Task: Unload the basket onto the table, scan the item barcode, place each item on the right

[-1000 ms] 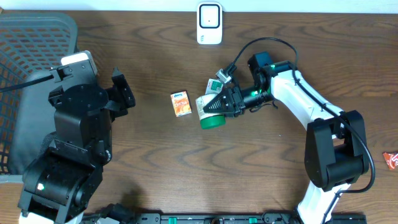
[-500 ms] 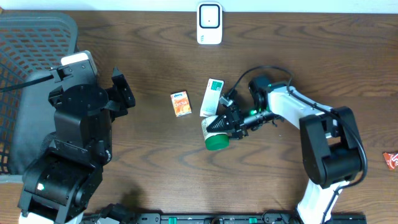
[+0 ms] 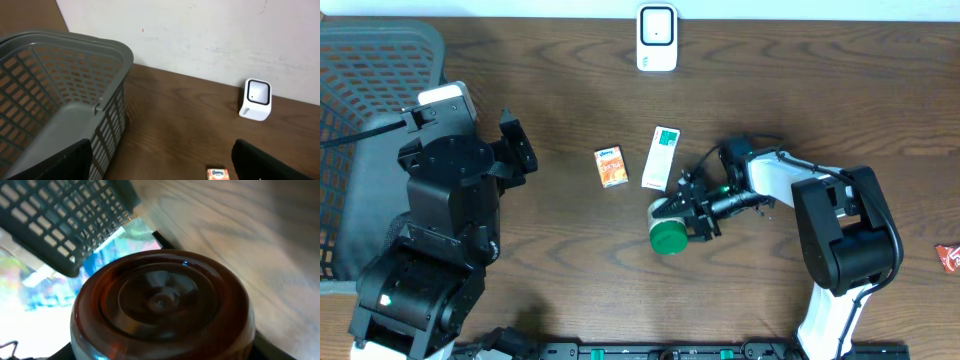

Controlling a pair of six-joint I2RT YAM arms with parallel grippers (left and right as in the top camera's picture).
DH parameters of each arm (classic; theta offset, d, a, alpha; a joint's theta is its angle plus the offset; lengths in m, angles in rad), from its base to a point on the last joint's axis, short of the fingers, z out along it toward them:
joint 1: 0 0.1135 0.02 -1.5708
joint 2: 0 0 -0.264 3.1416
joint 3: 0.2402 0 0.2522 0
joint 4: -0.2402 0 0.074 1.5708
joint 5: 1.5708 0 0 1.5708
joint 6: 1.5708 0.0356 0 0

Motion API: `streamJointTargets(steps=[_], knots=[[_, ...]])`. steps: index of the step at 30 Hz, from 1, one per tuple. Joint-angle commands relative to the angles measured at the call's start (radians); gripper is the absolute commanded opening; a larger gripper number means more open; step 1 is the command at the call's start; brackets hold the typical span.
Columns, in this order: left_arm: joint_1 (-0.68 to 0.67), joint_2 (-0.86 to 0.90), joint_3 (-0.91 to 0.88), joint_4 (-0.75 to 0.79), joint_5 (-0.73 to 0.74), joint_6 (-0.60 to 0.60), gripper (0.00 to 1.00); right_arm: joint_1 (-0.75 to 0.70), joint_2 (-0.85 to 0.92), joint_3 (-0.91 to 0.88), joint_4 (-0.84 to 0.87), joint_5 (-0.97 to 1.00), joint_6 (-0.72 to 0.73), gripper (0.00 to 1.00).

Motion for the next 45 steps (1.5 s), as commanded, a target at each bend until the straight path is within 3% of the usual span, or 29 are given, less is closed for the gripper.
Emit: streamJointTargets(steps=[1,7,10,12,19,20,23,28,32,38,45], knots=[[0.002,-0.004,-0.010,0.000,-0.010,-0.005,0.89,0.003,0.019,-0.045,-0.001,-0.024,0.102,0.53],[0.002,-0.004,-0.010,0.000,-0.010,-0.005,0.89,0.026,0.020,-0.153,0.034,-0.072,0.161,0.53],[0.002,-0.004,-0.010,0.000,-0.010,-0.005,0.89,0.027,0.020,-0.183,0.033,-0.115,0.163,0.68],[0.002,-0.004,-0.010,0.000,-0.010,-0.005,0.89,0.027,0.020,-0.192,0.032,-0.129,0.179,0.72],[0.002,-0.004,-0.010,0.000,-0.010,-0.005,0.89,0.020,0.020,-0.195,0.041,-0.177,0.249,0.69],[0.002,-0.004,-0.010,0.000,-0.010,-0.005,0.89,0.016,0.020,-0.195,0.052,-0.174,0.249,0.72],[0.002,-0.004,-0.010,0.000,-0.010,-0.005,0.89,0.002,0.020,-0.195,0.120,-0.161,0.247,0.99],[0.002,-0.004,-0.010,0.000,-0.010,-0.005,0.89,-0.009,0.014,-0.185,0.277,-0.128,0.139,0.99],[0.002,-0.004,-0.010,0.000,-0.010,-0.005,0.89,-0.009,-0.077,-0.146,0.175,0.113,0.001,0.99],[0.002,-0.004,-0.010,0.000,-0.010,-0.005,0.89,-0.022,-0.358,-0.081,0.011,0.318,-0.045,0.99],[0.002,-0.004,-0.010,0.000,-0.010,-0.005,0.89,0.092,-0.690,0.009,-0.245,1.056,-0.061,0.99]])
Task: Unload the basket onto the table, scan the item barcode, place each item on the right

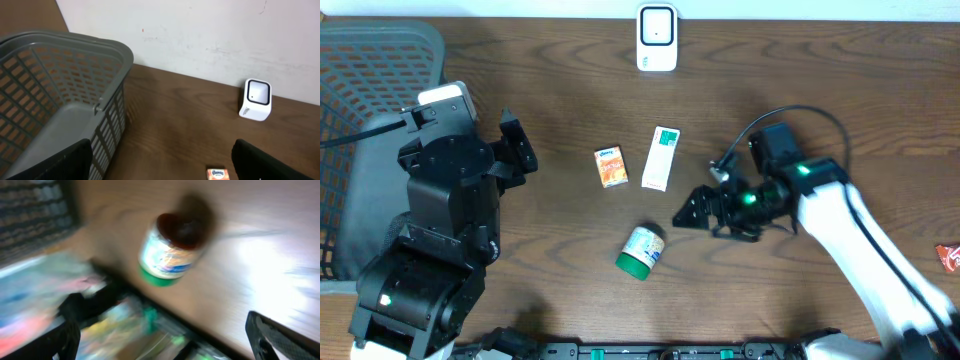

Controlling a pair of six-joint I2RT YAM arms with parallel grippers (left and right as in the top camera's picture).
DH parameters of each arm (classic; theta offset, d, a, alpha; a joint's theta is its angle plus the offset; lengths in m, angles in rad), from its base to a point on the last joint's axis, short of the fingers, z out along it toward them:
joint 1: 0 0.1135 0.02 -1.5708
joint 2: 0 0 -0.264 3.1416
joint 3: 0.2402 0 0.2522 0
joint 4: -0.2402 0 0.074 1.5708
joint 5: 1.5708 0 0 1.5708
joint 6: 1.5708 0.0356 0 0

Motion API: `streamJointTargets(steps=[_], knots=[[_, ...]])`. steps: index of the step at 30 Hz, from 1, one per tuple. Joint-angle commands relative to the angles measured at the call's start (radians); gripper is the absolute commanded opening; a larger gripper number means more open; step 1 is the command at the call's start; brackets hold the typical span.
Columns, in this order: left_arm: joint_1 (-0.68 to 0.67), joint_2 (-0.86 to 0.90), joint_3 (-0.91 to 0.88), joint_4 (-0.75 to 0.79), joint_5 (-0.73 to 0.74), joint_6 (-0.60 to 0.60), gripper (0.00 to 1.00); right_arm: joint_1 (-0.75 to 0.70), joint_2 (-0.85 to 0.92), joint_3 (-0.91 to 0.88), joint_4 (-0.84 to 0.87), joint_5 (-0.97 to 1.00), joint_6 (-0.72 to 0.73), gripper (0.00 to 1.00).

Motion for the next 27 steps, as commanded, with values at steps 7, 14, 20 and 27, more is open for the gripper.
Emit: streamJointTargets(steps=[7,14,20,27], knots=[[0.002,-0.004,-0.010,0.000,-0.010,-0.005,0.89,0.323,-0.087,-0.008,0.061,0.502,-0.331,0.99],[0.002,-0.004,-0.010,0.000,-0.010,-0.005,0.89,0.572,-0.050,-0.010,0.127,0.694,-0.338,0.99],[0.002,-0.004,-0.010,0.000,-0.010,-0.005,0.89,0.750,0.072,-0.010,0.129,0.922,-0.324,0.99],[0.002,-0.004,-0.010,0.000,-0.010,-0.005,0.89,0.806,0.253,-0.010,0.210,0.937,-0.302,0.99]])
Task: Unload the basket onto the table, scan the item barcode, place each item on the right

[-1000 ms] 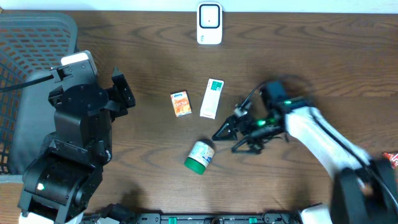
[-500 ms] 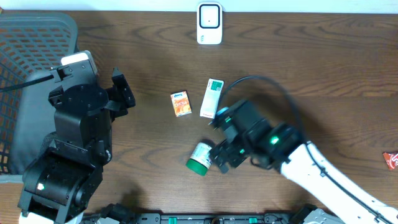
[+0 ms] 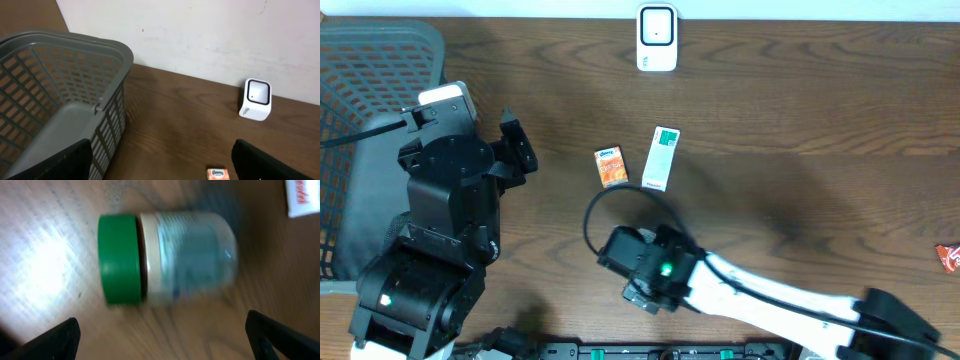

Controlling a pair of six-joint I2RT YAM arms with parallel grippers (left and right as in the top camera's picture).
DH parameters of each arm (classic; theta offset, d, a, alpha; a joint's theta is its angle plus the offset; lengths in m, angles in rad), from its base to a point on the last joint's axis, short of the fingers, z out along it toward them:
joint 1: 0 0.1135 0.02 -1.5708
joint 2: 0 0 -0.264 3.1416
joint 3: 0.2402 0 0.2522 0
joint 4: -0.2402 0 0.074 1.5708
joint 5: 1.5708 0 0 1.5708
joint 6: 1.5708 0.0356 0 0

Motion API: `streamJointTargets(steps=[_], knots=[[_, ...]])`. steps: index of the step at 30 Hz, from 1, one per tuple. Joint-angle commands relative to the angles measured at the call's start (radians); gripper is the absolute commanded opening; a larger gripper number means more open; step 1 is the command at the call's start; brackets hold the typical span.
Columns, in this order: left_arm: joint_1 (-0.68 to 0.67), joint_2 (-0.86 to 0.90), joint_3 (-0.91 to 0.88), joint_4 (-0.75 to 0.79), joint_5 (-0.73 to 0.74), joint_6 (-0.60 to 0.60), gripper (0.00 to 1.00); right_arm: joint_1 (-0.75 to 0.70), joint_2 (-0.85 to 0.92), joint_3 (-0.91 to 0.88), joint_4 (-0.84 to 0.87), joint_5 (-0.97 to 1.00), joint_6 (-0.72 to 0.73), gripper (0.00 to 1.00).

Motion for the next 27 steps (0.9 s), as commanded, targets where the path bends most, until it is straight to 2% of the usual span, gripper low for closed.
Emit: streamJointTargets(steps=[1,8,14,17,22,25,27], knots=[[0.002,-0.004,-0.010,0.000,-0.010,-0.005,0.89,0.004,0.060,-0.009,0.023,0.058,0.007,0.99],[0.002,-0.004,-0.010,0.000,-0.010,-0.005,0.89,0.005,0.085,0.006,0.053,0.130,0.018,0.99],[0.002,-0.004,-0.010,0.000,-0.010,-0.005,0.89,0.007,0.084,0.127,-0.076,0.164,0.035,0.99],[0.002,-0.004,-0.010,0.000,-0.010,-0.005,0.89,0.013,0.084,0.246,-0.182,0.119,0.208,0.99],[0.002,-0.004,-0.010,0.000,-0.010,-0.005,0.89,0.013,0.084,0.400,-0.253,-0.201,0.589,0.99],[0.002,-0.004,-0.010,0.000,-0.010,-0.005,0.89,0.019,0.084,0.409,-0.188,-0.315,0.689,0.99],[0.002,-0.004,-0.010,0.000,-0.010,-0.005,0.89,0.036,0.085,0.398,-0.197,-0.224,0.694,0.99]])
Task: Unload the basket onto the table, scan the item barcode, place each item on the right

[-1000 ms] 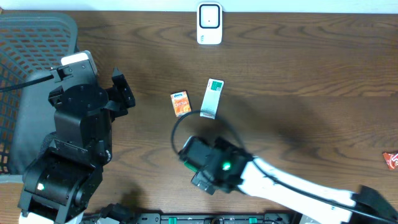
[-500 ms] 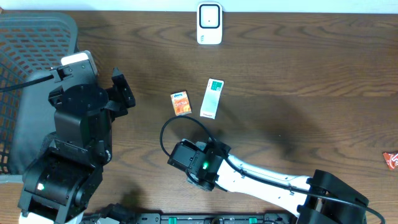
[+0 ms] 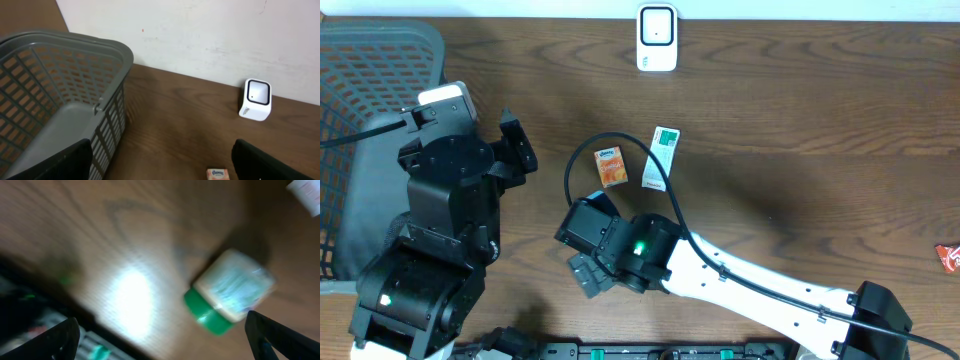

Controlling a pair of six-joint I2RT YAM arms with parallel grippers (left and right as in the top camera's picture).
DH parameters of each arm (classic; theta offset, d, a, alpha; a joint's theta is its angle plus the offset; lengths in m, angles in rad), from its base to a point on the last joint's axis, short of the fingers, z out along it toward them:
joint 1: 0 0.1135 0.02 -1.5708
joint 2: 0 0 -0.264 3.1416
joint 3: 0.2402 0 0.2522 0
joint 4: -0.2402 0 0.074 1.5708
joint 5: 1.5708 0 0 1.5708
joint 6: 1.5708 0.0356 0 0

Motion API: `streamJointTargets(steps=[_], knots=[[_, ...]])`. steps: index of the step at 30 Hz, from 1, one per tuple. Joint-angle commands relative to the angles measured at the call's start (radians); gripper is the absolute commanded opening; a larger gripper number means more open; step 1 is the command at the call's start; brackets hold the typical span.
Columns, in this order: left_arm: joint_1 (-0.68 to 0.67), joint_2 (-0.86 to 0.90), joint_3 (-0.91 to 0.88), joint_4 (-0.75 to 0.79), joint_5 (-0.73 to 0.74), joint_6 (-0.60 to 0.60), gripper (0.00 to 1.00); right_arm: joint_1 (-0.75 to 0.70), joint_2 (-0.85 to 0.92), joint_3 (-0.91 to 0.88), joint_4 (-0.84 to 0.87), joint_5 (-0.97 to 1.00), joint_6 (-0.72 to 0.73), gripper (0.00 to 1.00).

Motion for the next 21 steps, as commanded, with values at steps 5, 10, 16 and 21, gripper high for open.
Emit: streamJointTargets(steps=[5,10,16,21], knots=[[0.002,-0.004,-0.010,0.000,-0.010,-0.005,0.89,0.034,0.000,-0.047,-0.087,0.051,0.517,0.99],[0.002,-0.004,-0.010,0.000,-0.010,-0.005,0.89,0.036,0.000,-0.052,-0.088,0.061,0.607,0.99],[0.002,-0.004,-0.010,0.000,-0.010,-0.005,0.89,0.034,0.000,-0.107,-0.091,0.082,0.682,0.99],[0.002,-0.004,-0.010,0.000,-0.010,-0.005,0.89,0.029,0.000,-0.201,-0.028,0.086,0.699,0.99]])
